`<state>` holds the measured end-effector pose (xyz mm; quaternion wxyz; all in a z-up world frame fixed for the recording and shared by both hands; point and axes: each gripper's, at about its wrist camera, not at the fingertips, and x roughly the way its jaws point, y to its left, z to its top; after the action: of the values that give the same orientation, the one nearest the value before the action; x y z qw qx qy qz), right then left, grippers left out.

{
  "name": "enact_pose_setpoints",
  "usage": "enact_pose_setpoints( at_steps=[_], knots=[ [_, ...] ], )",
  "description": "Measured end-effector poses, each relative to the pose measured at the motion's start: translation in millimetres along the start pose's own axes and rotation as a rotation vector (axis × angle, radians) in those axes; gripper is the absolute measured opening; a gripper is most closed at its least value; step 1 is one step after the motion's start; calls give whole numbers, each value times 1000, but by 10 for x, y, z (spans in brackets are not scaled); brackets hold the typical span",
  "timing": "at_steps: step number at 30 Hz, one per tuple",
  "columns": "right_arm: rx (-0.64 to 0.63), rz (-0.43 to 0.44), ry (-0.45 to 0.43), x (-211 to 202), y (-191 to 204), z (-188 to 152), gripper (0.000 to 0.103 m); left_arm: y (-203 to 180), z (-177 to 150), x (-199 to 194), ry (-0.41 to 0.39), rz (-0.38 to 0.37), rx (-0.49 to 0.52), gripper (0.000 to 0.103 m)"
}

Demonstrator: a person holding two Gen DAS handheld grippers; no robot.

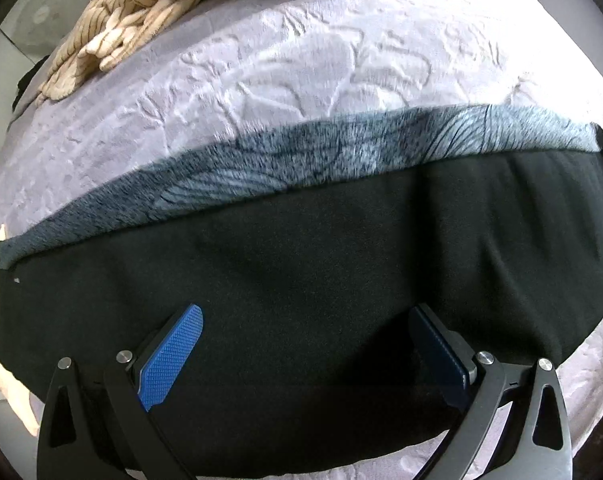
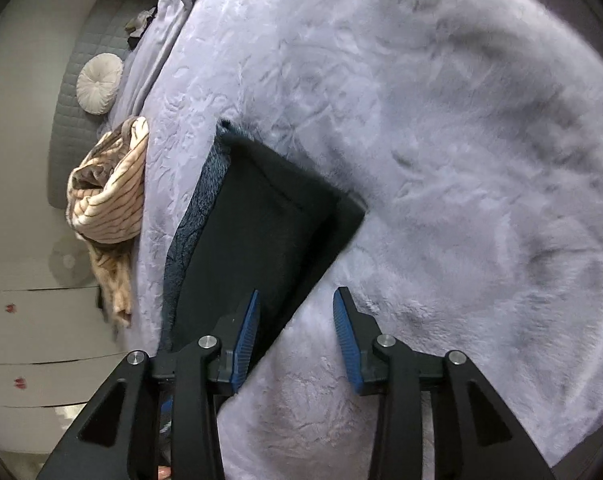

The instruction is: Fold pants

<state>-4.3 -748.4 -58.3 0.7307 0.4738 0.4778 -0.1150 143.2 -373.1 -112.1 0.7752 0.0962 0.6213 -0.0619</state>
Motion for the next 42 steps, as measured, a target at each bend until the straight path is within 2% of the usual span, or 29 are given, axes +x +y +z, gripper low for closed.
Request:
enact_pose_setpoints(
  at_steps=[3, 5, 8, 11, 13, 15, 18, 20, 22, 24, 30, 34, 36, 42],
  knots=[
    [-77, -6, -62, -146, 203, -51, 42, 30, 129, -185, -65, -29, -20, 103],
    [-146, 31, -60, -122, 417, -68, 42, 16, 277, -241, -100, -33, -35, 103],
    [-255, 70, 21, 214, 822, -69, 42, -56, 470, -182, -101, -23, -51, 103],
    [-379, 64, 97, 649, 1218, -108, 42, -138, 582, -17, -78, 8, -53, 103],
    [-449, 43, 146, 975, 1394, -135, 42, -125, 568, 104, -47, 13, -60, 103],
    [-479, -13, 166, 1187, 1387, -139, 39, -87, 536, 135, -41, 2, -72, 103],
    [-401, 8, 140, 1127, 1209, 14, 36, -46, 498, 98, -46, 22, -38, 103],
    [-336, 1, 103, 958, 1069, 113, 40, -21, 479, 59, -48, 26, -18, 103],
    [-296, 7, 91, 788, 969, 165, 46, 8, 471, -15, -63, 2, -2, 103],
    [-271, 10, 78, 614, 834, 182, 58, -19, 434, -113, -76, -32, 16, 103],
    [-88, 92, 43, 176, 259, 35, 58, -385, 318, -262, -92, -128, 50, 103],
    [-8, 69, 45, 216, -22, -50, 61, -582, 154, 44, -25, -89, 72, 103],
    [-2, 76, 42, 267, -75, -40, 61, -549, 100, 65, -45, -103, 39, 103],
    [-34, 135, 0, 418, -14, 87, 65, -559, 102, 51, -43, -96, 55, 103]
  ],
)
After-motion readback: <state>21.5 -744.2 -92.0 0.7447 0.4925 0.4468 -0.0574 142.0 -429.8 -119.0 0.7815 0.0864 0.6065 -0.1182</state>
